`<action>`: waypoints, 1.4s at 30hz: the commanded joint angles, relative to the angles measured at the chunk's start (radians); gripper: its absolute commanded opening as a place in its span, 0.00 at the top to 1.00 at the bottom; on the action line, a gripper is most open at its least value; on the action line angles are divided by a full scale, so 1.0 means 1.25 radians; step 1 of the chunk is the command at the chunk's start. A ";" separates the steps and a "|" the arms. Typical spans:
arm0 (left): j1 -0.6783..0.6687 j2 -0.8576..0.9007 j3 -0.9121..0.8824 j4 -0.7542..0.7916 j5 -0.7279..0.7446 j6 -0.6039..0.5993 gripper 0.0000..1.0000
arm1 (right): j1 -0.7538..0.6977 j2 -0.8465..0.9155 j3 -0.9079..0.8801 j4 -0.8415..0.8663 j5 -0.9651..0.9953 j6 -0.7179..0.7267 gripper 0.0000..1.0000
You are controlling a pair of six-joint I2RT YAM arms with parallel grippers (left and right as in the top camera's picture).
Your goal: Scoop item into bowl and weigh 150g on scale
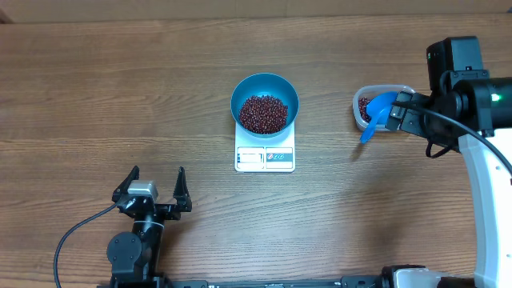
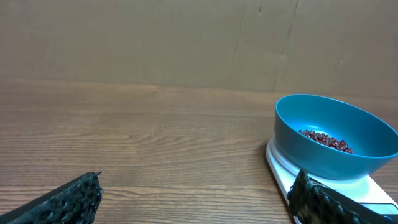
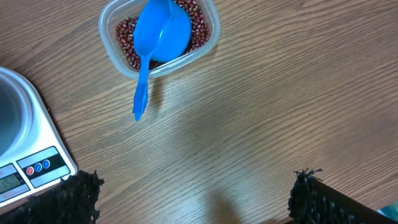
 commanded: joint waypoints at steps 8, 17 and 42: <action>0.004 -0.009 -0.003 -0.003 -0.008 0.010 0.00 | -0.001 -0.011 0.020 0.003 0.008 -0.006 0.00; 0.004 -0.009 -0.003 -0.003 -0.008 0.010 0.00 | -0.001 -0.011 0.020 0.003 0.008 -0.006 0.00; 0.004 -0.009 -0.003 -0.003 -0.008 0.010 0.00 | -0.001 -0.253 -0.328 0.604 -0.209 -0.003 0.00</action>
